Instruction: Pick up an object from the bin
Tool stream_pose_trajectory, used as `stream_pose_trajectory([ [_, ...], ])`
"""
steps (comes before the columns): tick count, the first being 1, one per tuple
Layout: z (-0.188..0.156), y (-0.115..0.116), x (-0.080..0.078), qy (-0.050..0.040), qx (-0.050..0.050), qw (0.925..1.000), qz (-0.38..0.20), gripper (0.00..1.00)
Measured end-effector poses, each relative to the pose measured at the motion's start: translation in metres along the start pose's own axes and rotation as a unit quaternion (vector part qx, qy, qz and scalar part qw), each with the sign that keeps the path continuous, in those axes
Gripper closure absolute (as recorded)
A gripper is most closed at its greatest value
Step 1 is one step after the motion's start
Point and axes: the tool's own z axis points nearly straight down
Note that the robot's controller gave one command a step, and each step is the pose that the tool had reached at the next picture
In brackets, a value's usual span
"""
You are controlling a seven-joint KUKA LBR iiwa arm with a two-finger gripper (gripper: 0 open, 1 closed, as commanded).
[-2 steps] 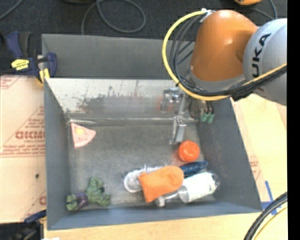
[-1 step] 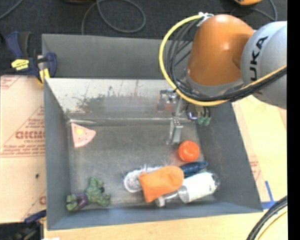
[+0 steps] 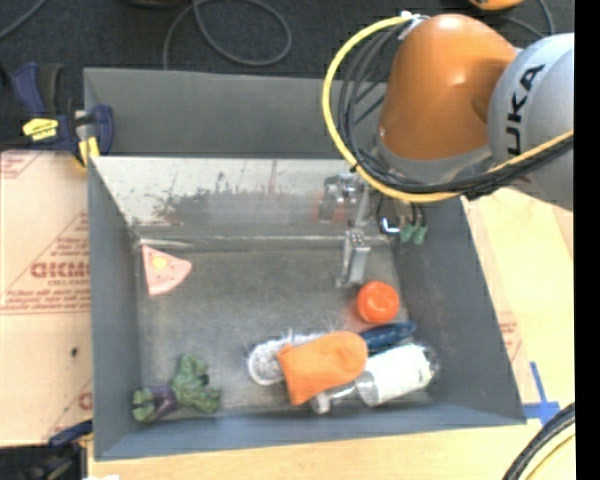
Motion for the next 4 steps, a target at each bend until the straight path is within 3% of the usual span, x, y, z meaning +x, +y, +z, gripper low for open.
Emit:
stream_pose_trajectory([
  [1,0.014,0.007,0.012,-0.0163,0.001,0.9984,-0.054,0.0],
  [2,0.077,0.02,0.018,-0.0083,0.001,0.9943,-0.106,0.0],
  [3,0.137,0.028,0.01,-0.0137,0.001,0.9944,-0.105,0.0],
  [4,0.172,0.017,0.027,-0.0124,0.0,0.9869,-0.161,0.0],
])
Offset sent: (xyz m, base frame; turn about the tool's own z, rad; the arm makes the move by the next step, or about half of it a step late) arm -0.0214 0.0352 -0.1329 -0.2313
